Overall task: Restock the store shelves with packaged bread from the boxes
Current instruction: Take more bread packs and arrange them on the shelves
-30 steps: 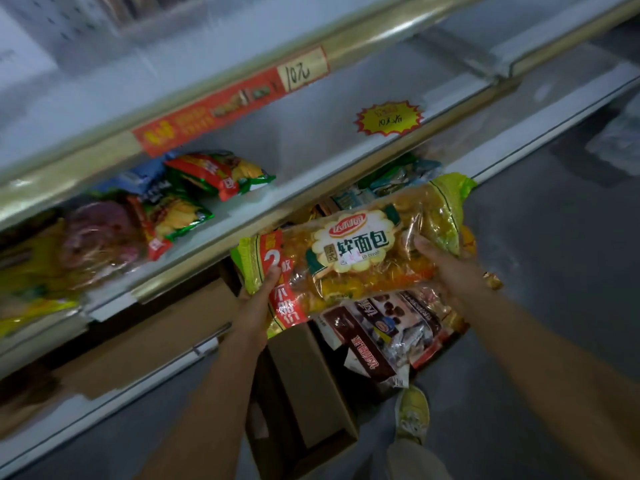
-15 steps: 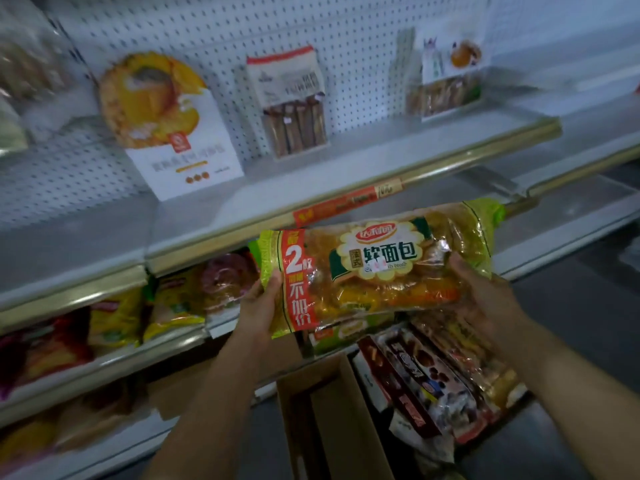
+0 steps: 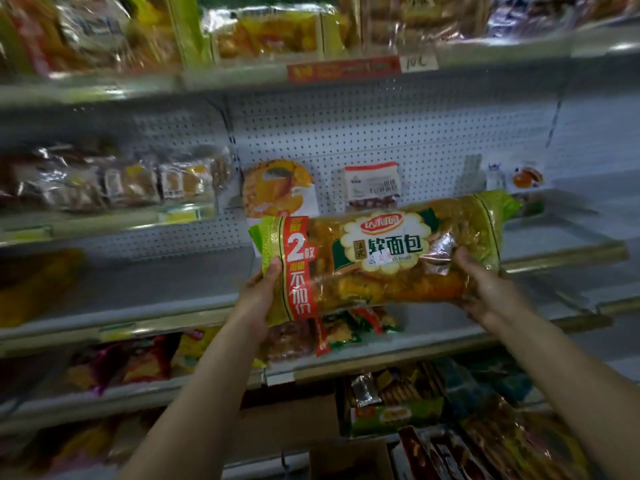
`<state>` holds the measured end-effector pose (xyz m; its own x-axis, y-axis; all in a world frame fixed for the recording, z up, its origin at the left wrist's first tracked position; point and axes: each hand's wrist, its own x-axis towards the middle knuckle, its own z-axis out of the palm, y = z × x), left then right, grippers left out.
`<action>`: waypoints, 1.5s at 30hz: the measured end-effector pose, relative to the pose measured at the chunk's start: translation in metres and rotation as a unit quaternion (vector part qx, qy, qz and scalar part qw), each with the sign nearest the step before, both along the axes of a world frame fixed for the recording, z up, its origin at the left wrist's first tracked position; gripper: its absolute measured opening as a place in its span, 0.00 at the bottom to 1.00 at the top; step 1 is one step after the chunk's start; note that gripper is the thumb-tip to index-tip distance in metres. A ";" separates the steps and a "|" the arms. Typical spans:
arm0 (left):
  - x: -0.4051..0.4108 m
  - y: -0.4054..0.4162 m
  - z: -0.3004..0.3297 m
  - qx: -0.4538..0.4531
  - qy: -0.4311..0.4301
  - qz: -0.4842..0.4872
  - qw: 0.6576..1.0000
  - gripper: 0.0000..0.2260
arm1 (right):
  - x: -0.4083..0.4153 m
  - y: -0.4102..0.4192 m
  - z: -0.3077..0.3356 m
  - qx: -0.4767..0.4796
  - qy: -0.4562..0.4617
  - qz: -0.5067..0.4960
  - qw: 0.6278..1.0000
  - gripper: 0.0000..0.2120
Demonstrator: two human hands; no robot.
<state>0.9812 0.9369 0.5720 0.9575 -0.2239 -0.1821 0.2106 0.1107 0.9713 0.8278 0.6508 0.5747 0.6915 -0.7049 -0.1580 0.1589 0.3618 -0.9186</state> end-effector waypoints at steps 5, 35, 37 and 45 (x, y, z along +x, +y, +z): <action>0.008 0.016 0.050 -0.037 -0.050 0.030 0.998 0.19 | 0.023 0.006 0.047 -0.039 -0.055 0.012 0.998 0.16; 0.128 0.172 0.290 -0.058 -0.290 0.194 0.935 0.13 | 0.202 0.137 0.279 -0.231 -0.218 0.110 0.942 0.56; 0.154 0.197 0.309 -0.053 -0.303 0.204 0.930 0.12 | 0.228 0.164 0.293 -0.231 -0.225 0.108 0.940 0.53; 0.265 0.270 0.377 -0.072 -0.330 0.204 0.919 0.13 | 0.326 0.245 0.346 -0.255 -0.240 0.096 0.932 0.53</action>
